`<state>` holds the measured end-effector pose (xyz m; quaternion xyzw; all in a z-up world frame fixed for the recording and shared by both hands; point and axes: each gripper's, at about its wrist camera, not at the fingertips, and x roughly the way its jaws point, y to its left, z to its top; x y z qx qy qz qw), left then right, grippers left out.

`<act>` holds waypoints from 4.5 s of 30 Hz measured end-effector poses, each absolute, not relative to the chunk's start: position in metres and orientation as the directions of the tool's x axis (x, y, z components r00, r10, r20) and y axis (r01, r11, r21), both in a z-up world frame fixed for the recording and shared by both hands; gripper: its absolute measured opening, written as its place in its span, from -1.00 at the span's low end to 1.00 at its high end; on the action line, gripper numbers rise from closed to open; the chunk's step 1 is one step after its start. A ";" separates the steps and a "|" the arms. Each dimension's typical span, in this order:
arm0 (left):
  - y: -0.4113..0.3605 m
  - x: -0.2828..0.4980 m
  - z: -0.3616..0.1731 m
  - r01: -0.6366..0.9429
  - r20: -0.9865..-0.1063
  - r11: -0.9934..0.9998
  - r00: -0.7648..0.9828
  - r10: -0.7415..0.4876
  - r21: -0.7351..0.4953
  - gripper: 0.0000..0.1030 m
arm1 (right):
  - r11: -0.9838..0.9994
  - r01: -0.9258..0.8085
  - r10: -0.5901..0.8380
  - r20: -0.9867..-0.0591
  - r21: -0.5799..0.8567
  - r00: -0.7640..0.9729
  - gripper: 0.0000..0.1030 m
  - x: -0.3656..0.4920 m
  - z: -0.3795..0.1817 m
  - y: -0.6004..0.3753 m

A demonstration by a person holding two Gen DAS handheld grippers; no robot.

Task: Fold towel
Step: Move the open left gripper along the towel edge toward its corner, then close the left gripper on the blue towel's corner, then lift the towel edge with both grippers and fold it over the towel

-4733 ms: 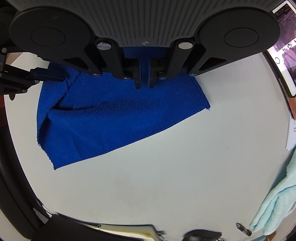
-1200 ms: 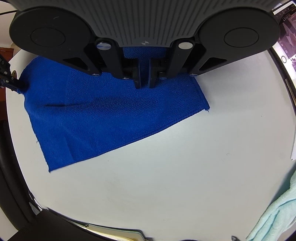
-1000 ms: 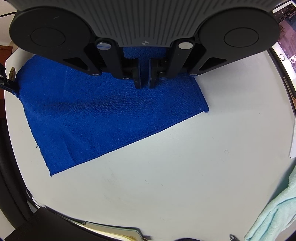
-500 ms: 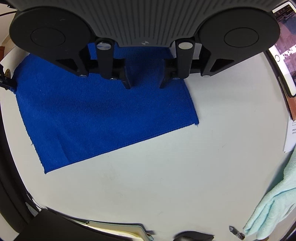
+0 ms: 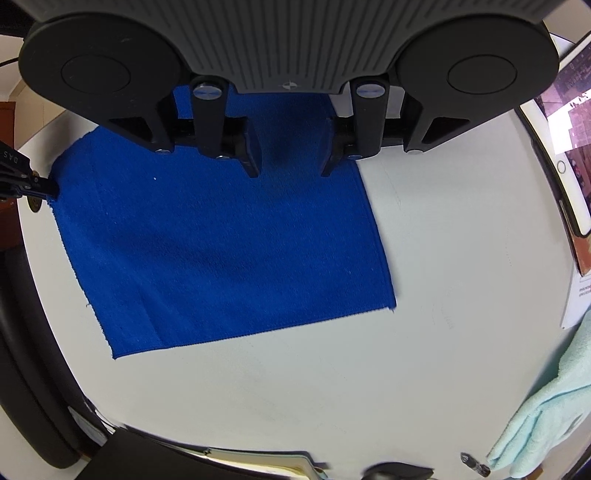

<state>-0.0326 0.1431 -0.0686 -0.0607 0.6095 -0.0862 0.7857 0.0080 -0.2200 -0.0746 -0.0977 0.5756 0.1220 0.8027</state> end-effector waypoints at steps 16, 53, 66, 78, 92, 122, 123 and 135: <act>0.159 -0.045 -0.081 0.066 -0.946 0.970 0.214 -0.243 -0.234 -0.29 | 0.950 -0.312 0.082 -0.954 -0.012 0.288 -0.89 -0.001 -0.068 -0.199; 0.213 -0.061 -0.089 -0.001 -0.888 0.901 0.170 -0.427 -0.433 -0.29 | 0.955 -0.297 0.085 -0.962 0.004 0.261 -0.89 -0.006 -0.072 -0.190; 0.246 -0.082 -0.116 -0.298 -0.817 0.762 0.174 -0.550 -0.576 -0.29 | 0.952 -0.307 0.102 -0.962 0.020 0.252 -0.89 -0.011 -0.077 -0.196; 0.259 -0.099 -0.139 -0.509 -0.802 0.642 0.191 -0.565 -0.573 -0.30 | 0.957 -0.290 0.101 -0.962 0.024 0.252 -0.89 -0.016 -0.083 -0.192; 0.261 -0.103 -0.152 -0.559 -0.800 0.606 0.196 -0.567 -0.566 -0.30 | 0.955 -0.295 0.106 -0.961 0.027 0.256 -0.89 -0.030 -0.074 -0.196; 0.267 -0.105 -0.112 -0.489 -0.755 0.587 0.294 -0.586 -0.646 -0.91 | 0.971 -0.229 0.157 -0.918 0.074 0.365 -0.90 -0.039 -0.052 -0.217; 0.268 -0.105 -0.110 -0.489 -0.751 0.582 0.299 -0.588 -0.650 -0.91 | 0.971 -0.226 0.157 -0.915 0.076 0.371 -0.90 -0.039 -0.051 -0.218; 0.269 -0.087 -0.080 -0.517 -0.733 0.526 0.385 -0.561 -0.675 -0.90 | 0.979 -0.154 0.189 -0.862 0.130 0.470 -0.90 -0.030 -0.027 -0.229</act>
